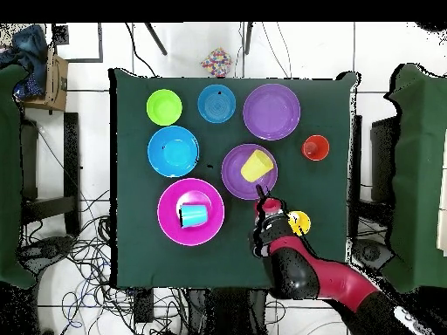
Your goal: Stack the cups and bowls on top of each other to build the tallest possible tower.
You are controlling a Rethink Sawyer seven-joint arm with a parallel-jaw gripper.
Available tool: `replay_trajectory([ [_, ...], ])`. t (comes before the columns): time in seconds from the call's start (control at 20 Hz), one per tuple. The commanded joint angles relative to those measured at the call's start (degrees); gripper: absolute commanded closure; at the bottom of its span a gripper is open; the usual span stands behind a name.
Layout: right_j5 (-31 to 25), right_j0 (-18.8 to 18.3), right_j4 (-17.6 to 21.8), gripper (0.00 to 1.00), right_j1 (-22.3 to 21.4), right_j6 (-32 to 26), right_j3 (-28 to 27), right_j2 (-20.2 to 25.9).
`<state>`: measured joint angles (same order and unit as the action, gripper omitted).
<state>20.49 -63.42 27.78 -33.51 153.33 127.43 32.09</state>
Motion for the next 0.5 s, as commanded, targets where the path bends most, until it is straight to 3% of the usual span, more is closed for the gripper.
replay_trajectory([
  [0.05, -17.31, -0.38, 14.6, 0.0, 22.38, -15.29, -24.87, 2.2],
  [0.1, -17.81, 0.56, 18.18, 0.0, 24.17, -16.58, -28.46, 1.55],
  [0.2, -21.22, 1.85, 20.81, 0.0, 25.86, -18.55, -32.56, 0.73],
  [0.35, -29.43, 9.5, 18.23, 0.0, 19.11, -16.92, -33.44, -5.62],
  [0.5, -45.87, 14.29, 17.63, 0.0, 9.39, -23.21, -35.02, -6.01],
])
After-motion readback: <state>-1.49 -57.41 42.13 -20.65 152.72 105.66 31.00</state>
